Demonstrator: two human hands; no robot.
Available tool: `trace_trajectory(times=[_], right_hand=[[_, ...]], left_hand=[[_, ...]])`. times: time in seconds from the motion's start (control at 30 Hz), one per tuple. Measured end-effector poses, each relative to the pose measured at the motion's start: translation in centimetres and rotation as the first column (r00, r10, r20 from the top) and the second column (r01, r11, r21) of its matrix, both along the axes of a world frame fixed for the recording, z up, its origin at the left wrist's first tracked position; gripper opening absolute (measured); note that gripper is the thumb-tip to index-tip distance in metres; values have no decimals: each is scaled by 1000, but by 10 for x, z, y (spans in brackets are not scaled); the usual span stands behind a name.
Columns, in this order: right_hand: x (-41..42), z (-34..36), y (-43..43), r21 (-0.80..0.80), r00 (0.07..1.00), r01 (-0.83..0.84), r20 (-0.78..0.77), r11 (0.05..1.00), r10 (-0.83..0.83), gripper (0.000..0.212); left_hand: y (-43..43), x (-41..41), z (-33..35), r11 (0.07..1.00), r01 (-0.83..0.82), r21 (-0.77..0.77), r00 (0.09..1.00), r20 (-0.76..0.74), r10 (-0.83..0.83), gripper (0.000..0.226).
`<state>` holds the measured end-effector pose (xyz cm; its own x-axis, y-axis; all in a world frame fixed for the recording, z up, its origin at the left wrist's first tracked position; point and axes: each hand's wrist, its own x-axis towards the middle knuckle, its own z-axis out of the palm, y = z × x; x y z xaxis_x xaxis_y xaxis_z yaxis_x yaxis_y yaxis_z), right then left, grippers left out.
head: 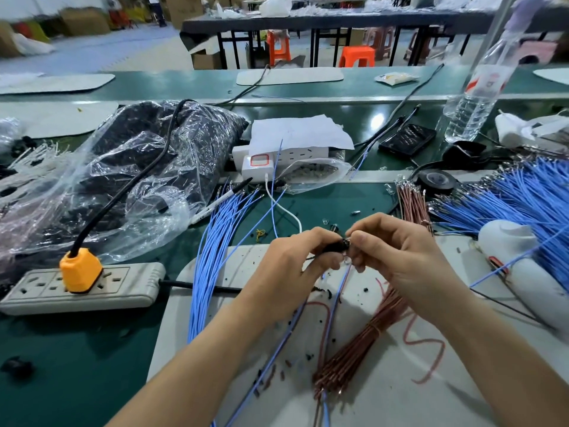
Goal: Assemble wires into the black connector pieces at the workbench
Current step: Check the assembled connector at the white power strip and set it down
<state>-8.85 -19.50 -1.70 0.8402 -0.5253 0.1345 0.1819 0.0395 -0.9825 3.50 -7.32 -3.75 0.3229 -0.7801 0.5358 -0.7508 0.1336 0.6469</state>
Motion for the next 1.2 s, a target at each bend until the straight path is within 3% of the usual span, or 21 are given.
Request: trace_trajectory(times=[0.07,0.2,0.33,0.47,0.73,0.97,1.2], right_hand=[[1,-2,0,47,1000,-19,9,999,19,14],[-2,0,-1,-280,1000,9,-17,960,-14,7],[-4,4,-3,-195,999,-48,-19,980,45,13],[-7,5,-10,-246,990,-114,-104,962,91,12],[-6,1,-11,24,989,-141,-43,990,142,6],[-2,-4,-8,-25,994,-99,-50,995,98,14],[0,0,2,-135,991,103,96,986,-90,6]], left_hand=[[0,0,2,1000,9,-6,999,-31,-9,16],[2,0,2,999,-5,-47,997,-83,1,19],[4,-1,3,999,33,-38,991,-128,-38,20],[4,-3,1,998,65,21,995,-79,-63,17],[4,-8,2,998,58,-10,992,-112,-58,21],[3,-3,-3,999,32,-5,992,-123,-33,22],[-1,-5,-2,998,-9,-55,996,-93,4,22]])
